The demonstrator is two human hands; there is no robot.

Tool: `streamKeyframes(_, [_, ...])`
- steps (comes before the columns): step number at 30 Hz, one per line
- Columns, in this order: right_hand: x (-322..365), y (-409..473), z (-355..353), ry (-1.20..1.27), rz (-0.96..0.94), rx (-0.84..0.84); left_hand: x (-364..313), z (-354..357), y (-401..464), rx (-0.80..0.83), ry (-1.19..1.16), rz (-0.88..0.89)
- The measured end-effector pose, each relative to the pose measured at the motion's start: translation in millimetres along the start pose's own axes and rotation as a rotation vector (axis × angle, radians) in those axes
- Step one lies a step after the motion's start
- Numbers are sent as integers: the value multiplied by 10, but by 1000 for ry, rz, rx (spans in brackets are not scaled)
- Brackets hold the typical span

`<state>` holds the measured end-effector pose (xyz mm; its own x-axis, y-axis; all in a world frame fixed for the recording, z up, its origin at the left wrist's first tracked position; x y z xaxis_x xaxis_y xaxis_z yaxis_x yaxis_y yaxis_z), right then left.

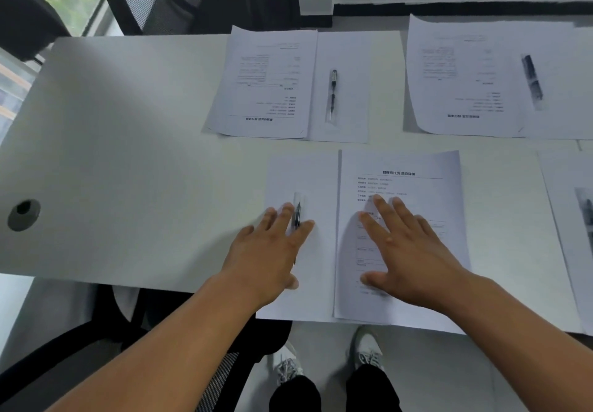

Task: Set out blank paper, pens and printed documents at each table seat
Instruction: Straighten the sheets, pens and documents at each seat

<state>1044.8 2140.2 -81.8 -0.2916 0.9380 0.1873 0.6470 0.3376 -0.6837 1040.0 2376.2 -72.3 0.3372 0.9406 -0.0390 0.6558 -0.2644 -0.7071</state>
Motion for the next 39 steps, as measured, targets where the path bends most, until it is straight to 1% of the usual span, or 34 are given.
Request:
streamKeyframes(14, [26,-16,45,-6,15,3,5,-30,39,-5,-64,1])
streamKeyframes(39, [47,22,-9,2,18,8,14,-96,28,-12,-103,1])
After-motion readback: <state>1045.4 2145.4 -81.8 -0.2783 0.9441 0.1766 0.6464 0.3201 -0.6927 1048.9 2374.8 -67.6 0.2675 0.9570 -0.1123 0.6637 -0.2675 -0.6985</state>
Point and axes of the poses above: each hand's wrist, its own y-axis towards the middle knuckle, its own z-axis out of the palm, x = y × z, the point moved 5 cm from there along y, towards the middle knuckle, and after that the axes turned 12 degrees about x, right-handed, at the moved point
